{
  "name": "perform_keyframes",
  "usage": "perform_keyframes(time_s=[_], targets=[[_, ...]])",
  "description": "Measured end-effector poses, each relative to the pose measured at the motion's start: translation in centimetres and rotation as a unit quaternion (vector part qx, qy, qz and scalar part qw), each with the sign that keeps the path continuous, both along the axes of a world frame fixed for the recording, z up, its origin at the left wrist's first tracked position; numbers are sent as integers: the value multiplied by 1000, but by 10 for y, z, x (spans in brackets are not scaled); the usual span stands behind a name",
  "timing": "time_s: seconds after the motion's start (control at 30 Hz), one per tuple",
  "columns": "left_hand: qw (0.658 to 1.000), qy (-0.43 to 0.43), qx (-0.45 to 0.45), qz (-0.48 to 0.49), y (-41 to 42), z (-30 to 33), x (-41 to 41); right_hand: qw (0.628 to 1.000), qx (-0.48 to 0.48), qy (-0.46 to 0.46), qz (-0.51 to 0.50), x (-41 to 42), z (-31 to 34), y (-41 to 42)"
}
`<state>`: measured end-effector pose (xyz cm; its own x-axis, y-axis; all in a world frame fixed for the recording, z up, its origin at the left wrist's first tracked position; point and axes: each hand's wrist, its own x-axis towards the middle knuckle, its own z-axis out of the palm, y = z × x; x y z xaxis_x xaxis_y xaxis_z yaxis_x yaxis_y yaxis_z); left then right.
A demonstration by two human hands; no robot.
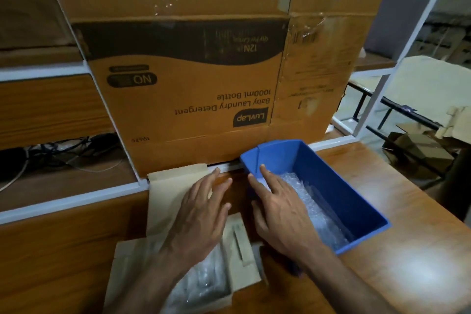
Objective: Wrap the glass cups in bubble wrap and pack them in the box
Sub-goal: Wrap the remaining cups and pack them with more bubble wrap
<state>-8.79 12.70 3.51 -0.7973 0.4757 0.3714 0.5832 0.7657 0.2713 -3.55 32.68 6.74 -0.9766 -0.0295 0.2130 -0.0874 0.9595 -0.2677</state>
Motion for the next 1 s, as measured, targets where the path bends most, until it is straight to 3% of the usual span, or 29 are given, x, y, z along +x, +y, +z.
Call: perform_keyframes(time_s=[0.2,0.33,0.5,0.73,1.0], targets=[[1000,12,-6,-5,56,8,-5,993,40,-113,-2,-27,-15,90],[999,38,-24,0,90,6,-8,958,119,-257,54,-40,-38,127],[997,61,-39,10,116,-7,-11,926,186,-310,115,-60,-65,137],[996,51,-64,38,125,-19,-7,908,266,-253,202,-77,-83,126],[996,35,-55,67,127,-21,-2,965,133,-143,178,-99,-89,127]])
